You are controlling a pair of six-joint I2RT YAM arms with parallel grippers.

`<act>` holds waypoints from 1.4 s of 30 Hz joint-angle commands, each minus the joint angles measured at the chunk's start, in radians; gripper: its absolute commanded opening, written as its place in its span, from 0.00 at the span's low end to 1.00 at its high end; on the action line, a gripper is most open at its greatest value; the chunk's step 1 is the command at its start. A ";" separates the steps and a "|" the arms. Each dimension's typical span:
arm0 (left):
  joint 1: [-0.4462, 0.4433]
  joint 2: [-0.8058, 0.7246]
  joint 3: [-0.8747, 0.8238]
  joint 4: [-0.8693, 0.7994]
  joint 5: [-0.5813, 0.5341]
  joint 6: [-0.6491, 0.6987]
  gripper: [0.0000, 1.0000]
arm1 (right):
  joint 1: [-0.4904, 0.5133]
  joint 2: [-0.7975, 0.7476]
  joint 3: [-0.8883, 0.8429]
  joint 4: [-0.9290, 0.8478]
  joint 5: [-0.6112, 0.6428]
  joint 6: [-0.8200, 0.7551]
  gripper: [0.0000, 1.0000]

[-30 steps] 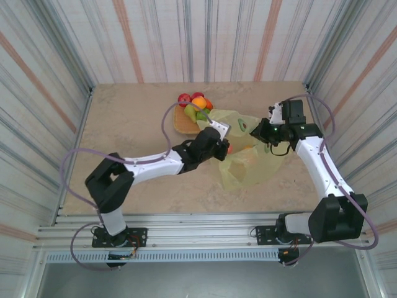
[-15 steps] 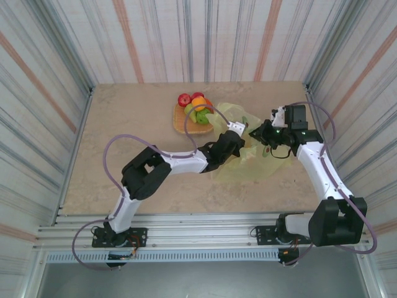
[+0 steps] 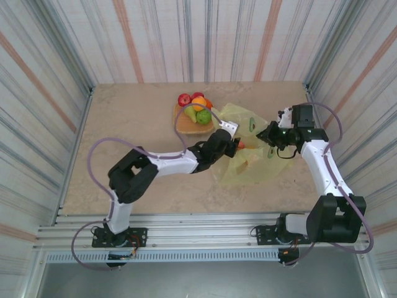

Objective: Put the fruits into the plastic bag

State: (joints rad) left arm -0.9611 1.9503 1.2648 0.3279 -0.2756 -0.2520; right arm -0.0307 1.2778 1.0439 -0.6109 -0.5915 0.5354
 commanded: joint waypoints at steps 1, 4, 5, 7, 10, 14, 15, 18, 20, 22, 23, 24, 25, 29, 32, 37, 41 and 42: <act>0.006 -0.162 -0.076 -0.063 0.059 -0.034 0.56 | -0.015 0.015 0.040 -0.047 0.013 -0.057 0.00; 0.010 -0.275 -0.155 -0.127 0.122 -0.056 0.60 | -0.021 0.027 0.052 -0.047 0.013 -0.061 0.00; 0.010 -0.316 -0.185 -0.153 0.140 -0.068 0.60 | -0.020 0.028 0.055 -0.046 0.012 -0.062 0.00; 0.016 -0.394 -0.236 -0.181 0.204 -0.071 0.61 | -0.021 0.033 0.059 -0.043 0.013 -0.058 0.00; 0.029 -0.505 -0.317 -0.183 0.317 -0.060 0.63 | -0.021 0.038 0.057 -0.024 0.010 -0.043 0.00; 0.081 -0.630 -0.367 -0.229 0.448 -0.071 0.66 | -0.021 0.044 0.054 -0.006 0.003 -0.026 0.00; 0.102 -0.664 -0.377 -0.242 0.473 -0.076 0.67 | -0.021 0.044 0.054 -0.003 0.004 -0.024 0.00; 0.181 -0.746 -0.402 -0.282 0.488 -0.092 0.73 | -0.021 0.042 0.051 0.003 0.005 -0.025 0.00; 0.247 -0.767 -0.395 -0.316 0.460 -0.113 0.77 | -0.020 0.045 0.052 0.006 0.008 -0.024 0.00; 0.330 -0.746 -0.354 -0.376 0.422 -0.147 0.78 | -0.021 0.051 0.055 0.013 0.003 -0.023 0.00; 0.368 -0.725 -0.329 -0.398 0.417 -0.165 0.78 | -0.021 0.054 0.057 0.018 -0.001 -0.021 0.00; 0.414 -0.694 -0.297 -0.415 0.422 -0.183 0.78 | -0.021 0.057 0.059 0.023 -0.006 -0.018 0.00; 0.450 -0.656 -0.266 -0.420 0.427 -0.198 0.79 | -0.020 0.058 0.061 0.028 -0.009 -0.017 0.00; 0.527 -0.477 -0.108 -0.453 0.430 -0.158 0.81 | -0.020 0.067 0.063 0.042 -0.025 -0.014 0.00; 0.529 -0.312 0.059 -0.546 0.387 -0.080 0.84 | -0.020 0.074 0.065 0.045 -0.031 -0.017 0.00; 0.529 -0.076 0.319 -0.667 0.363 -0.018 0.93 | -0.021 0.084 0.068 0.044 -0.033 -0.029 0.00; 0.529 0.074 0.492 -0.728 0.364 -0.002 0.99 | -0.024 0.099 0.076 0.043 -0.037 -0.036 0.00; 0.529 0.110 0.536 -0.745 0.365 0.000 0.99 | -0.024 0.104 0.076 0.043 -0.036 -0.037 0.00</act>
State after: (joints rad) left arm -0.4271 2.0010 1.6966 -0.3199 0.1032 -0.2943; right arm -0.0463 1.3647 1.0843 -0.5655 -0.6075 0.5140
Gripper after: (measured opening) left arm 0.984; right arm 0.048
